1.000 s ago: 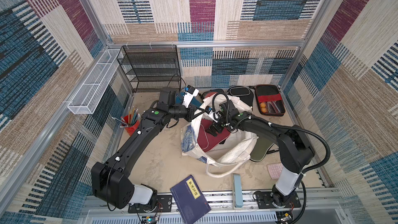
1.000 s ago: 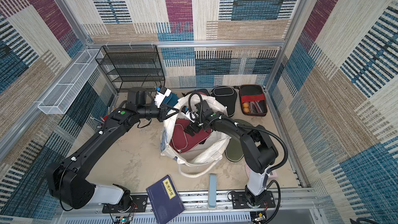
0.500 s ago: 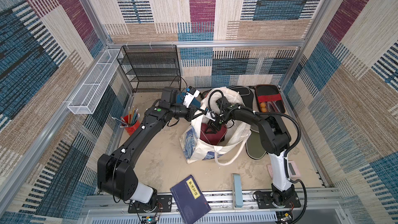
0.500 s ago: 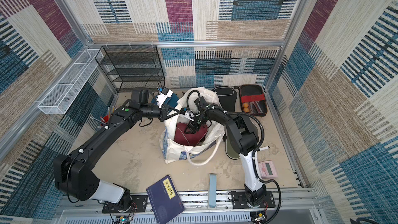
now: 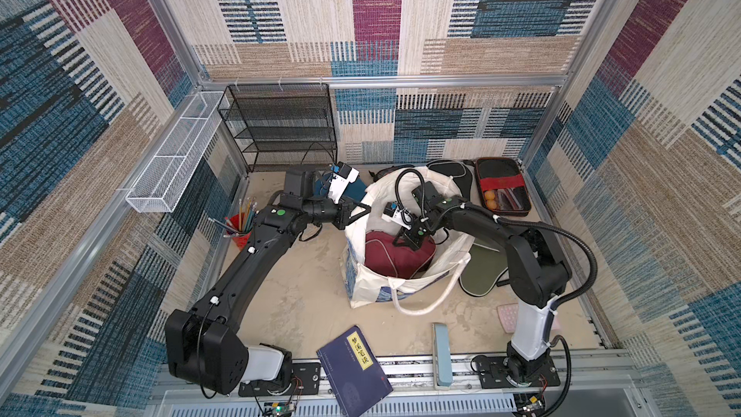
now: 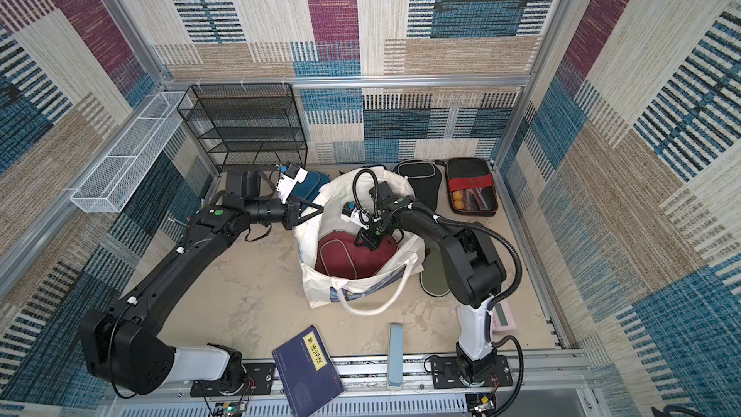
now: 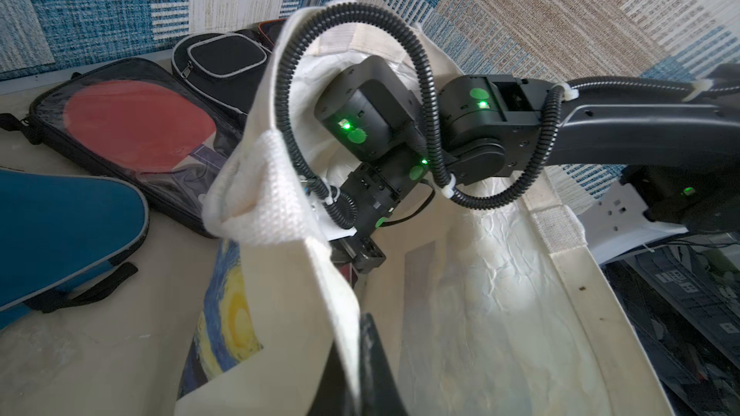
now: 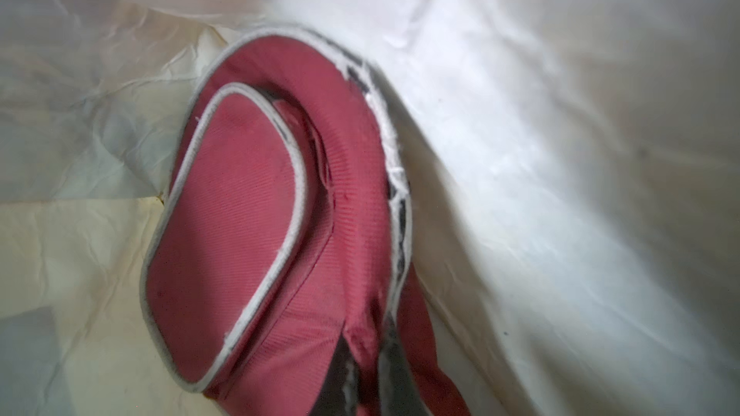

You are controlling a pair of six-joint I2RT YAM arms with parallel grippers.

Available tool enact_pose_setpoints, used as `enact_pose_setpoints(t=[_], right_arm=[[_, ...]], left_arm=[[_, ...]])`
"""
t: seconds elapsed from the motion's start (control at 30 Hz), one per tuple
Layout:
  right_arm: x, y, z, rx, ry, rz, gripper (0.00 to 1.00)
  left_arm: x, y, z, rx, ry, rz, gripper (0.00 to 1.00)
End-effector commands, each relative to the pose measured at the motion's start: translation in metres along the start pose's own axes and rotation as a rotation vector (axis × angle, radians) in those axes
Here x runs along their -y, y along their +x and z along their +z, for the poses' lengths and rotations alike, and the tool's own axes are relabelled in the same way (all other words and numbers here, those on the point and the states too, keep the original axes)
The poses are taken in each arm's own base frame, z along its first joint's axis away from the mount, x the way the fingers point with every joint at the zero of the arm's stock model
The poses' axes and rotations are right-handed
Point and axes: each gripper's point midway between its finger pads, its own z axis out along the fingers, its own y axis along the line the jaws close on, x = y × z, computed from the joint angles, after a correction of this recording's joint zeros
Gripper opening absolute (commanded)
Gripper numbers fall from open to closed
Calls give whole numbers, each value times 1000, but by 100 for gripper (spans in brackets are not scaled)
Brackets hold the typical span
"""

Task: Remove the ping pong set from the canvas bag
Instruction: Pick up the ping pong set from the canvas bag.

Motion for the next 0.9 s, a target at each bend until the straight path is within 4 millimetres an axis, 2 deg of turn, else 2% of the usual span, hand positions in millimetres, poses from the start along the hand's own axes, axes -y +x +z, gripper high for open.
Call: enact_pose_setpoints(t=[0.0, 0.17, 0.47, 0.77, 0.8, 0.87], right_arm=[[5, -20, -22, 120, 103, 41, 0], [1, -37, -55, 270, 213, 70, 0], [-8, -60, -113, 492, 376, 74, 0], [-19, -82, -156, 633, 433, 37, 0], [-22, -84, -160, 653, 430, 27, 0], [-28, -87, -167, 685, 423, 10, 0]], left_arm=[[-7, -18, -5, 68, -54, 105, 0], [-22, -17, -5, 59, -122, 84, 0], [-31, -19, -8, 36, -188, 137, 0], [-47, -23, -2, -20, -236, 167, 0], [-49, -23, -2, -25, -241, 162, 3], [-50, -25, -2, -29, -243, 161, 20]])
